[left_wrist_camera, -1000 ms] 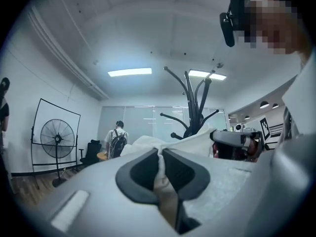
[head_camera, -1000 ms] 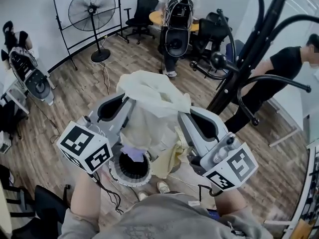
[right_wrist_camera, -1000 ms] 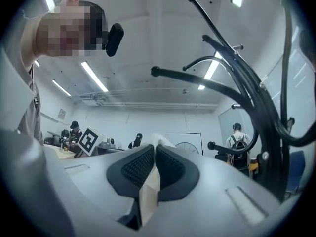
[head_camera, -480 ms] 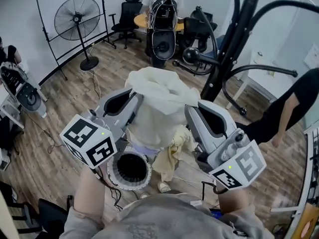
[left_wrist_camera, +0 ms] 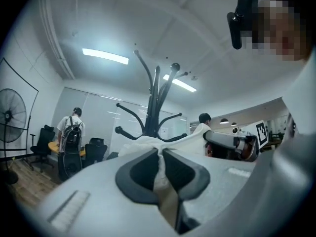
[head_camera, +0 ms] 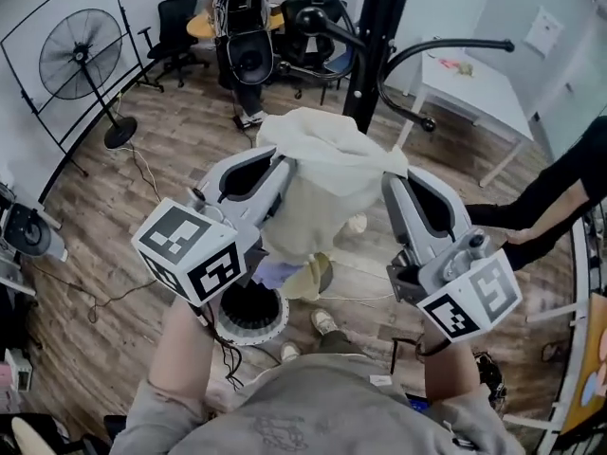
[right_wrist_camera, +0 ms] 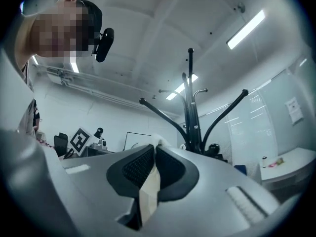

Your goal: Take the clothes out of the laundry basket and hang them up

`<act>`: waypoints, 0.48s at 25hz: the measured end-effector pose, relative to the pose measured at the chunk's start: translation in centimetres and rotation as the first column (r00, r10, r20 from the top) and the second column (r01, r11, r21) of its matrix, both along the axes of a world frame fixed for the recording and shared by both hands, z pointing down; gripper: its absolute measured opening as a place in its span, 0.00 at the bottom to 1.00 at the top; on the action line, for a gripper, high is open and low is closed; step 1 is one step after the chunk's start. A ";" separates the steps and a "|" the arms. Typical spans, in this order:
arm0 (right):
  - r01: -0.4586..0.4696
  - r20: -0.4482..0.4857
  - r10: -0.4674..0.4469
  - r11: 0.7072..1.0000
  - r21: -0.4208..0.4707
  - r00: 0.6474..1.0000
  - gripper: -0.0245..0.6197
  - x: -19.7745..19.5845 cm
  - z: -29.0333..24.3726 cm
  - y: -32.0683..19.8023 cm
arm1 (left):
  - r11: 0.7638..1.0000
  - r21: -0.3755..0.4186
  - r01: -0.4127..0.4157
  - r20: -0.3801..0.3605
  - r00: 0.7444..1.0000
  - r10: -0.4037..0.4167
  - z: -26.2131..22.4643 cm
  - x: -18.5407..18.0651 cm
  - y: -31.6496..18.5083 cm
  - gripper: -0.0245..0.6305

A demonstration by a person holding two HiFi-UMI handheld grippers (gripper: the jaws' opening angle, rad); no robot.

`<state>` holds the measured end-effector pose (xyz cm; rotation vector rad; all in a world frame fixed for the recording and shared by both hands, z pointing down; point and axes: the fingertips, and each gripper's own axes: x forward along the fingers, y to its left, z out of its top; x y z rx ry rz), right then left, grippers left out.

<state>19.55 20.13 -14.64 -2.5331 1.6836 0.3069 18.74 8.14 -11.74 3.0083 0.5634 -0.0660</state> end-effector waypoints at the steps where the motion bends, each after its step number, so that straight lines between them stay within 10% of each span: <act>1: -0.034 0.001 0.034 0.999 -0.002 0.999 0.10 0.0 0.1 1.0 | 1.000 0.001 -0.029 -0.005 1.000 0.029 0.0 0.2 1.0 0.08; 12: -0.277 0.036 0.276 0.960 0.032 0.961 0.10 0.8 1.4 13.9 | 0.962 -0.022 -0.271 0.001 0.962 0.271 1.4 2.6 14.2 0.08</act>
